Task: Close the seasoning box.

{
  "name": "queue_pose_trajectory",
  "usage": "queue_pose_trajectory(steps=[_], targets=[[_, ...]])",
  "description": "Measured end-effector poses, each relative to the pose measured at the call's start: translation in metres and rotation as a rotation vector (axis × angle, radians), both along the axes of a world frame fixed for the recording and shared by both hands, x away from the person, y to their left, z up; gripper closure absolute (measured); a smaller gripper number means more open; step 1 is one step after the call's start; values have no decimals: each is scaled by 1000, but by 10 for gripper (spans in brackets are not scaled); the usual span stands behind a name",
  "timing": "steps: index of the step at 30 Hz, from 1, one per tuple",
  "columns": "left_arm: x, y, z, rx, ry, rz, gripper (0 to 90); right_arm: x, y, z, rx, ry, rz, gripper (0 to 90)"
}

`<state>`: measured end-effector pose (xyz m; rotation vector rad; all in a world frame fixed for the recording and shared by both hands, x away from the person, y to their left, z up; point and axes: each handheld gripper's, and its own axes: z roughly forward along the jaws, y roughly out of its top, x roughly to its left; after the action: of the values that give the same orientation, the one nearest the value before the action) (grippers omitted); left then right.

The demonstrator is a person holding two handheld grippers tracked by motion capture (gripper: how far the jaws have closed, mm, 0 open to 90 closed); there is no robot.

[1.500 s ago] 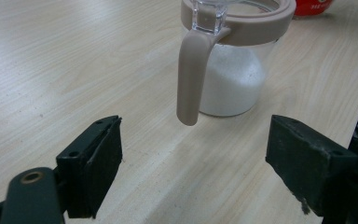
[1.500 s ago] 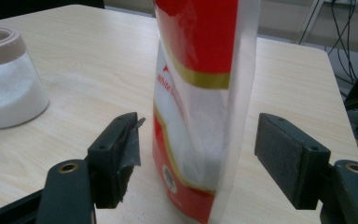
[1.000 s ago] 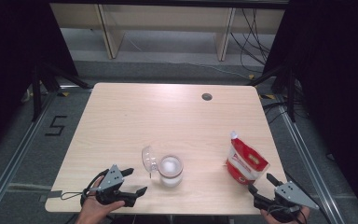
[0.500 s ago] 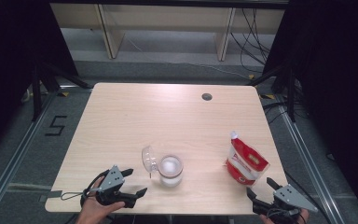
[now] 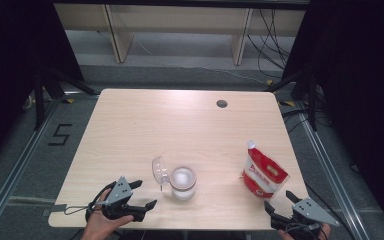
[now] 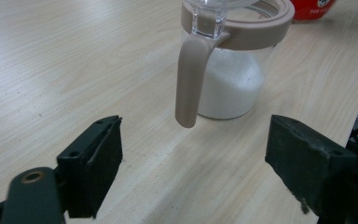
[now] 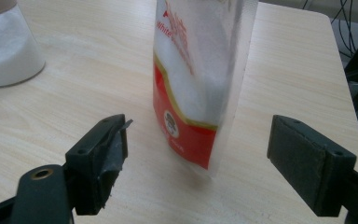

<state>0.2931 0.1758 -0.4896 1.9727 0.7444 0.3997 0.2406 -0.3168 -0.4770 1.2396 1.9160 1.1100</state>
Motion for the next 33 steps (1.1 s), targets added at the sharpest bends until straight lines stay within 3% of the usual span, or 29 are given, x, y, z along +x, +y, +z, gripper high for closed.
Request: queue_pose_trajectory(steps=[2, 4, 9, 11, 12, 16, 19, 22, 23, 26, 27, 29, 31, 33], targets=[[-2, 0, -1, -26, 19, 28, 261, -1, 1, 1, 3, 1, -1, 208], [-1, 4, -1, 17, -4, 4, 341, -1, 2, 1, -1, -7, 4, 209], [-4, 5, 0, -6, 9, 22, 601, -1, 3, 1, -2, -2, 12, 213], [-3, 8, 1, 30, -32, 10, 682, -1, 2, 1, 3, -1, 4, 214], [-6, 7, 2, 1, -11, 30, 729, 0, 1, 1, -3, -8, 5, 215], [-7, 8, 7, -17, -41, 36, 861, 0, 2, 1, 3, 1, 5, 219], [-6, 8, 12, -13, -69, 16, 892, 0, 2, 1, 0, -5, 4, 221], [-7, 6, 15, -9, -68, 8, 893, -1, 3, 1, 7, 8, 3, 225], [-7, 4, 14, -29, -51, 14, 894, -1, 3, 1, 6, 7, 1, 226], [-6, 2, 18, -15, -58, 2, 894, -2, 2, 2, 16, 7, -8, 227], [-7, 1, 18, -29, -42, 15, 894, -1, 1, 2, 9, 1, -12, 227], [-5, 0, 19, -6, -55, -3, 894, -1, 0, 2, 5, -1, -10, 228], [-5, -3, 20, -22, -43, -2, 894, -1, 1, 2, 6, 1, -8, 230], [-4, -3, 24, -4, -50, -8, 894, -1, 1, 2, 1, -4, -9, 239]])
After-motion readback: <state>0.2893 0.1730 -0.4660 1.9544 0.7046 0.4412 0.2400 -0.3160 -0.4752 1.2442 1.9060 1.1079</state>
